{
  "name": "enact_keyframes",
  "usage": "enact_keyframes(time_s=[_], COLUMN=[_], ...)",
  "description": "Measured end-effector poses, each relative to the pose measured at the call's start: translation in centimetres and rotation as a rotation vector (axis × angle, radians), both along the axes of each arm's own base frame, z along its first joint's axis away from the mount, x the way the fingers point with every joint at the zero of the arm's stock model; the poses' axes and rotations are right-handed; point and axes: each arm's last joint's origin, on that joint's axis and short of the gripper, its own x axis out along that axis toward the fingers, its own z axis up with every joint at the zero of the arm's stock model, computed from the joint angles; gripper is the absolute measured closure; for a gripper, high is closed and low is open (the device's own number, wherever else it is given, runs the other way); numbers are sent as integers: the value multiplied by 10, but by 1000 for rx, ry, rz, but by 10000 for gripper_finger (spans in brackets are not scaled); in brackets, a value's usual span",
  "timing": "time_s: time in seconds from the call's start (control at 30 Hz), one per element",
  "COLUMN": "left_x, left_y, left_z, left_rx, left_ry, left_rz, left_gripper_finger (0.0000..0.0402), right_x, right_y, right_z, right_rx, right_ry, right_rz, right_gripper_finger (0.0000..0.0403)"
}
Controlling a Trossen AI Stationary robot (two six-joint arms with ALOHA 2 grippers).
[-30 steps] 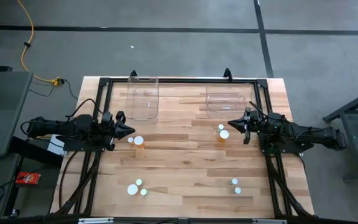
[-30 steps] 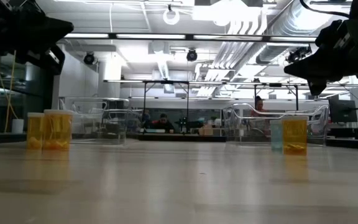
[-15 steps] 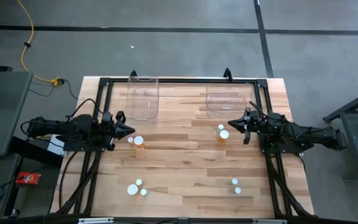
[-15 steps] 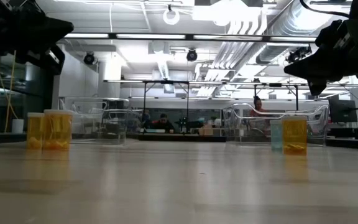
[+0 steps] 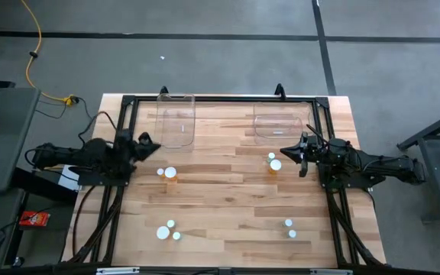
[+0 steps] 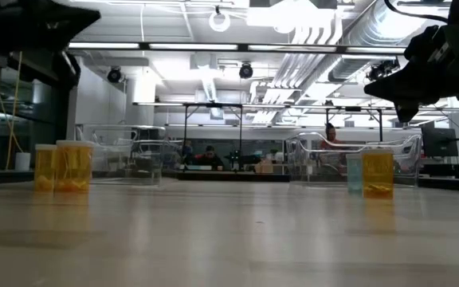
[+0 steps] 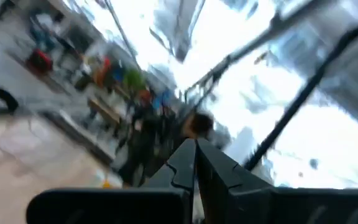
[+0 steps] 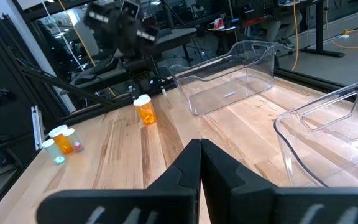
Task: Pick and place medicine bottles into bin by pill shape (circle, oval)
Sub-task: Put the small orange pill bottle into the left transparent bin
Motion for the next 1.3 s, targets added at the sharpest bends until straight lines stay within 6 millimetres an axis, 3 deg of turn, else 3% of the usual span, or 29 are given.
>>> enact_keyframes(time_s=[0.13, 0.3, 0.57, 0.7, 0.87, 1.07, 1.3], left_x=[4, 29, 70, 76, 71, 50, 40], left_y=[2, -1, -9, -11, -12, -14, -20], left_z=[23, 67, 138, 151, 136, 97, 46], left_rx=[-43, 20, 212, 302, 376, 348, 329], left_ry=[1, 122, 617, 888, 1191, 1550, 1587], left_rz=[85, 81, 17, -26, -122, -285, -412], left_gripper_finger=[376, 316, 228, 210, 210, 210, 211], right_x=[0, 0, 0, 0, 0, 0, 0], right_y=[0, 0, 0, 0, 0, 0, 0], right_z=[0, 0, 0, 0, 0, 0, 0], right_rx=[0, 0, 0, 0, 0, 0, 0], right_ry=[0, 0, 0, 0, 0, 0, 0], right_rz=[0, 0, 0, 0, 0, 0, 0], right_gripper_finger=[402, 402, 402, 402, 402, 402, 402])
